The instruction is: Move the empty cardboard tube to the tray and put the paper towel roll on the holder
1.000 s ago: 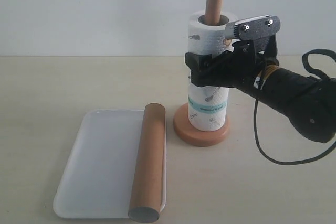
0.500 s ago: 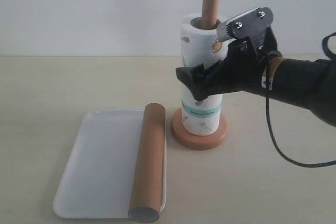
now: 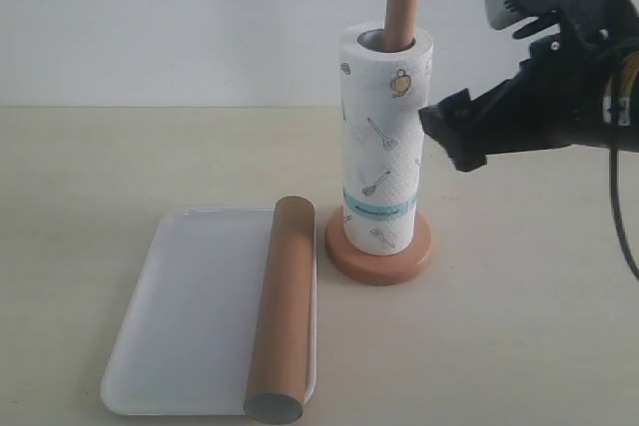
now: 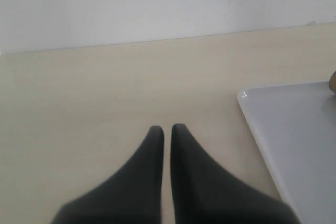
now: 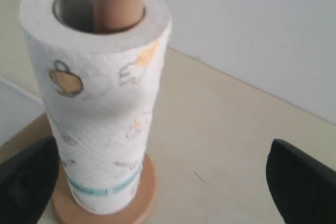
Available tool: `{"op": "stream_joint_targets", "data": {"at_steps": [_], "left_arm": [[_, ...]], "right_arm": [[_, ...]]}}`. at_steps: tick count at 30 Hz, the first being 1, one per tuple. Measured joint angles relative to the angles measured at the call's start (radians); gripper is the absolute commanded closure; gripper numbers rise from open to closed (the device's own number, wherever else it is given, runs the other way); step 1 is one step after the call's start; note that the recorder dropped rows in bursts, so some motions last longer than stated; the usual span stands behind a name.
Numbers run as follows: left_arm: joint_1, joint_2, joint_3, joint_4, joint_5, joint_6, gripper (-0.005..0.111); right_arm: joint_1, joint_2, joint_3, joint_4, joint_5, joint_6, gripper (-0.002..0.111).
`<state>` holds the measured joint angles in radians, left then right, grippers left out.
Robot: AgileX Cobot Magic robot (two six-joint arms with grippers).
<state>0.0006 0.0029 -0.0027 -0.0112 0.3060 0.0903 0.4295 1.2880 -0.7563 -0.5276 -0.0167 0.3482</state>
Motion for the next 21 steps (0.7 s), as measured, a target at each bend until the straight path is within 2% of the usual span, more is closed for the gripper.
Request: {"op": "stream_joint_targets", "data": {"at_steps": [5,11,21], "left_arm": [[0.000,0.000,0.000,0.000,0.000,0.000,0.103],[0.000,0.000,0.000,0.000,0.000,0.000,0.103],[0.000,0.000,0.000,0.000,0.000,0.000,0.103]], "right_arm": [[0.000,-0.213,0.047,-0.002,0.218,0.010,0.004],[0.000,-0.515,0.170,-0.002,0.254,0.134,0.004],[0.000,-0.928,0.189,0.002,0.274,0.191,0.004]]}}
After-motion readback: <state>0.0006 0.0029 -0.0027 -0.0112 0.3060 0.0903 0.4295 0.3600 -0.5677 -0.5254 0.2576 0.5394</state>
